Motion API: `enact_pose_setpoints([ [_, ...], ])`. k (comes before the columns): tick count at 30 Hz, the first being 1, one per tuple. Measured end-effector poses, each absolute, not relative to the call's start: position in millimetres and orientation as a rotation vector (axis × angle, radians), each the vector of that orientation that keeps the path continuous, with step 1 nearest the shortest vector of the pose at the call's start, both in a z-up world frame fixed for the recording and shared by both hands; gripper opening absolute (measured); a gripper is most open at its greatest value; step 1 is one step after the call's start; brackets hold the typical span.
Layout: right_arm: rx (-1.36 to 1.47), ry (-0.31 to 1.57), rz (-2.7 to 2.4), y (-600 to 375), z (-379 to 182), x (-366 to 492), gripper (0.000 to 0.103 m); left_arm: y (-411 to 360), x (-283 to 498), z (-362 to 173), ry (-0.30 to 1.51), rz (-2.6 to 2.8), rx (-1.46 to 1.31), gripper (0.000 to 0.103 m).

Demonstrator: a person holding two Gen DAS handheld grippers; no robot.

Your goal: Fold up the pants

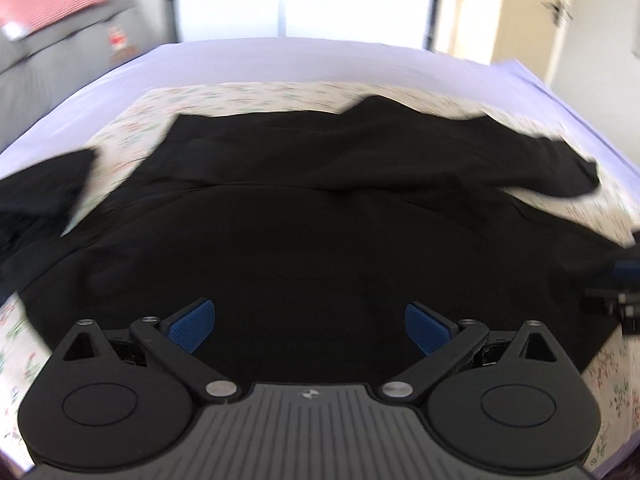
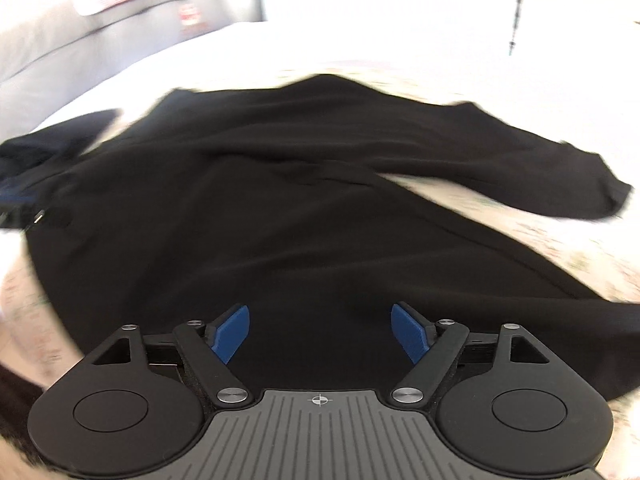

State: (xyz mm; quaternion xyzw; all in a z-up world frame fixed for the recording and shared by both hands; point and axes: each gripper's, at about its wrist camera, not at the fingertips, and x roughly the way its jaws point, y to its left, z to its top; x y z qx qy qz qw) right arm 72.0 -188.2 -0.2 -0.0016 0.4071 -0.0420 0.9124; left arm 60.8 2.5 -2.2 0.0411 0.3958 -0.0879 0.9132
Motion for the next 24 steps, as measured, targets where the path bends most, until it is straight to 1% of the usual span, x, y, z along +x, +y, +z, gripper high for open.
enact_pose_setpoints([
  [6,0.030,0.821,-0.240,-251,-7,52,0.094,-61,66,-9,0.810,-0.295,0.144,0.103],
  [12,0.035,0.818,-0.355,-303,-10,25,0.095,-124,64,-24,0.808,-0.423,0.209,0.103],
  [18,0.053,0.803,-0.439,-351,-1,9,0.095,-190,63,-28,0.794,-0.586,0.210,0.103],
  [24,0.288,0.781,-0.513,-414,7,-1,0.095,-263,57,-32,0.760,-0.781,0.277,0.103],
])
